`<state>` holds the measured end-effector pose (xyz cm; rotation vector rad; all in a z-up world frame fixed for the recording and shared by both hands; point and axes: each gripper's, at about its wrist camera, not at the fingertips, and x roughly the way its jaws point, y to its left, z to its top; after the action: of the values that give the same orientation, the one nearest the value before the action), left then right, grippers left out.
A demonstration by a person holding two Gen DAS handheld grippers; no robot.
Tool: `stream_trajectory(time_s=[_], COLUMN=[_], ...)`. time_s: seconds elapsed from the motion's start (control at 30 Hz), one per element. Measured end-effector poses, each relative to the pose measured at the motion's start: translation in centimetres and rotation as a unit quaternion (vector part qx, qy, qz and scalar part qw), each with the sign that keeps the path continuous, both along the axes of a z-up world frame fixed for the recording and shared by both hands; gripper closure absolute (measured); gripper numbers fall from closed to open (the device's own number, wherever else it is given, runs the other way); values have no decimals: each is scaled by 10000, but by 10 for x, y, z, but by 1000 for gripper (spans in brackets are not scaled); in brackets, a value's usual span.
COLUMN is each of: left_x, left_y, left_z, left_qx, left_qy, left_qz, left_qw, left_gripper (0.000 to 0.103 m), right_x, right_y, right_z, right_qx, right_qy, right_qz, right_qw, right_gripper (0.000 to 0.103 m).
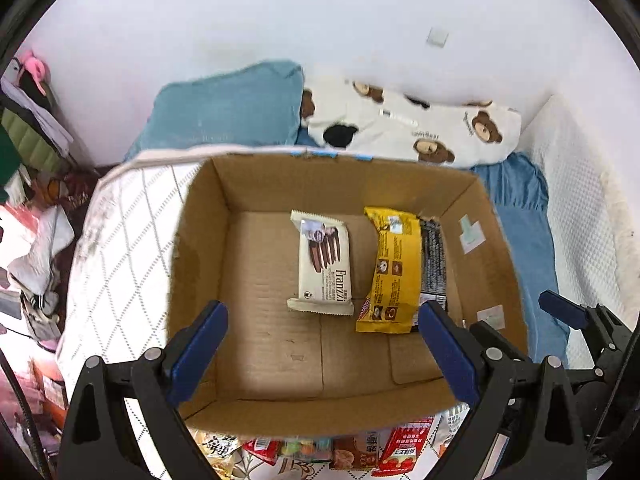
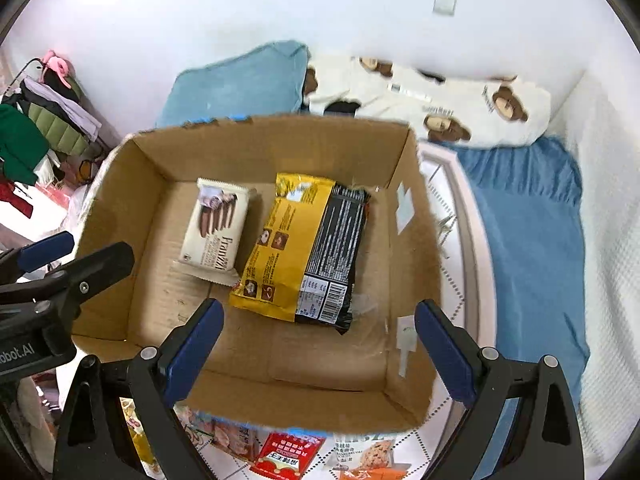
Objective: Organize snacks
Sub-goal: 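Carry both packs into the cardboard box and open both tools to release them, then grasp the yellow snack bag with the left tool while the right tool grasps the orange packet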
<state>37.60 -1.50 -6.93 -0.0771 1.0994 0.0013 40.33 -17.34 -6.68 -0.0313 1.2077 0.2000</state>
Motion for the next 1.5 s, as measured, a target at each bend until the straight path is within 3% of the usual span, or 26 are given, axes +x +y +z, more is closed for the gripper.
stream_trajectory(time_s=[0.23, 0.43, 0.67, 0.83, 1.0, 1.17, 1.3, 1.33, 1.4, 1.5], left_x=[-36, -65, -101, -136, -172, -206, -227, -231, -236, -239], left_y=[-1, 0, 10, 25, 45, 72, 90, 96, 106, 116], left_z=[29, 37, 24, -7, -62, -126, -155, -161, -166, -168], left_qx=[17, -77, -341, -412, -199, -265, -297, -287, -317, -315], left_qy=[-430, -505, -294, 27, 678, 1481, 1800, 1869, 1954, 1970], left_qz=[-61, -58, 82, 200, 427, 896, 1195, 1292, 1396, 1492], left_qw=[9991, 9987, 9990, 9989, 9966, 9846, 9759, 9734, 9702, 9685], left_gripper=[6, 6, 6, 6, 6, 6, 6, 6, 6, 6], right_x=[-39, -70, -107, -140, -172, -192, -198, -199, -202, -207], right_y=[-1, -3, -12, -32, -64, -92, -99, -99, -92, -78], right_z=[39, 59, 55, 20, -34, -102, -147, -156, -173, -180], right_qx=[136, 332, 616, 825, 787, 324, 52, 57, 1, -94], right_qy=[-540, -746, -524, 75, 691, 1328, 1714, 1800, 1957, 1876], right_qz=[-79, -183, -335, -634, -1145, -1491, -1529, -1512, -1393, -1213], right_qw=[9984, 9965, 9962, 9945, 9879, 9793, 9732, 9720, 9707, 9747], right_gripper=[5, 5, 5, 5, 5, 5, 5, 10, 37, 43])
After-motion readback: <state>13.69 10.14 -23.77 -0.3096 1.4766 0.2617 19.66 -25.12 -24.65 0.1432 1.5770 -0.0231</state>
